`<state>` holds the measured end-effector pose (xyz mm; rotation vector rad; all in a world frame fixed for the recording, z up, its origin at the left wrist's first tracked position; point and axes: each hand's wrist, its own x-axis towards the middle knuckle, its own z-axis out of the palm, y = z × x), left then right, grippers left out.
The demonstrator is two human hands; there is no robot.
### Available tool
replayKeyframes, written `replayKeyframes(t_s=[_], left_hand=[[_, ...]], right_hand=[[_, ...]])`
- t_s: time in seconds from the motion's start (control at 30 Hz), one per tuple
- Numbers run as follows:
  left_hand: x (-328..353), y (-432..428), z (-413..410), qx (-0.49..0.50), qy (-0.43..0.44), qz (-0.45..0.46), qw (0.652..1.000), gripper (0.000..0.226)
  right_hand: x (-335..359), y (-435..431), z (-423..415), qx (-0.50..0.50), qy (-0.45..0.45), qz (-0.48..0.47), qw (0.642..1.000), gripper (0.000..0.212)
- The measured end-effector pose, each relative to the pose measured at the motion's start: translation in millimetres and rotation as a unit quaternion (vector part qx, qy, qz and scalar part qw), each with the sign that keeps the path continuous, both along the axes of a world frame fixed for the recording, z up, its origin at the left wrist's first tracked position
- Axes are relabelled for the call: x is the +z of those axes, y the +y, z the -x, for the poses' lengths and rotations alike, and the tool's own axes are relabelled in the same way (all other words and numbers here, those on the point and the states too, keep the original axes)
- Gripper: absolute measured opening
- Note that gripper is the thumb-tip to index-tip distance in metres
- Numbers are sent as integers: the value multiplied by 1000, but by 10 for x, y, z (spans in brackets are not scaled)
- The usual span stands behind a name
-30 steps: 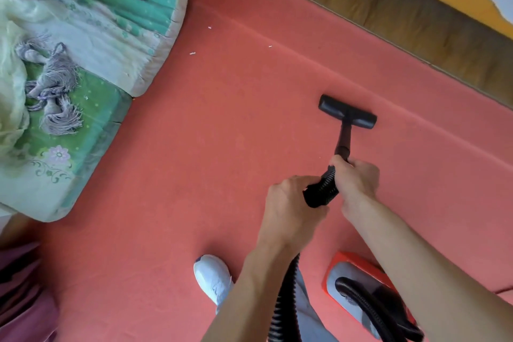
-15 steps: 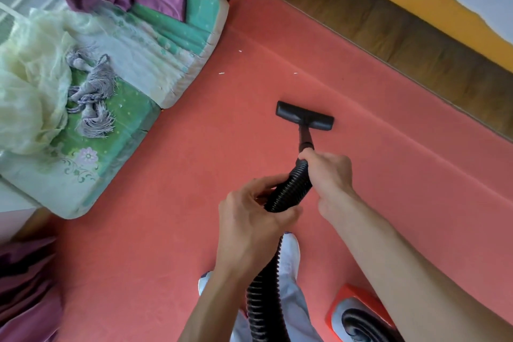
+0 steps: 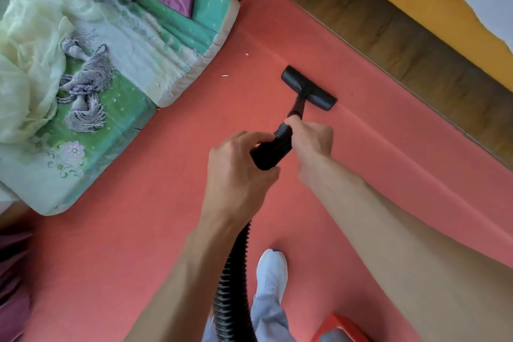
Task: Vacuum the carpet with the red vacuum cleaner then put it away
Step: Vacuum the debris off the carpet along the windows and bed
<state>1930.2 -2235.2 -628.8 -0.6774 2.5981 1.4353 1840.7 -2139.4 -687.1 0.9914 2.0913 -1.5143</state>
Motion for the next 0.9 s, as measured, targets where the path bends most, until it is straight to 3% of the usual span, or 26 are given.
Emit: replayKeyframes(t_s=[0.2,0.43,0.7,0.77,0.9], left_hand=[[43,-82,1,-37,-10,27,999,46],[263,-109,-390,-12,19,-69,997,43],[-3,-202,-439,41,-26,-56,997,40],[-28,-173,-467,59,-22,-49,997,39],[84,-142,-617,97,6,-79,992,39]], right_hand=[[-48,-83,-60,-42,-7,20,999,16],[264,156,-368,40,-24,-8,999,28],[-1,-166,-410,67,-22,0,998,48],[-40,-203,-412,77,-25,-4,997,46],[131,-229,-430,115,-10,-40,992,20]])
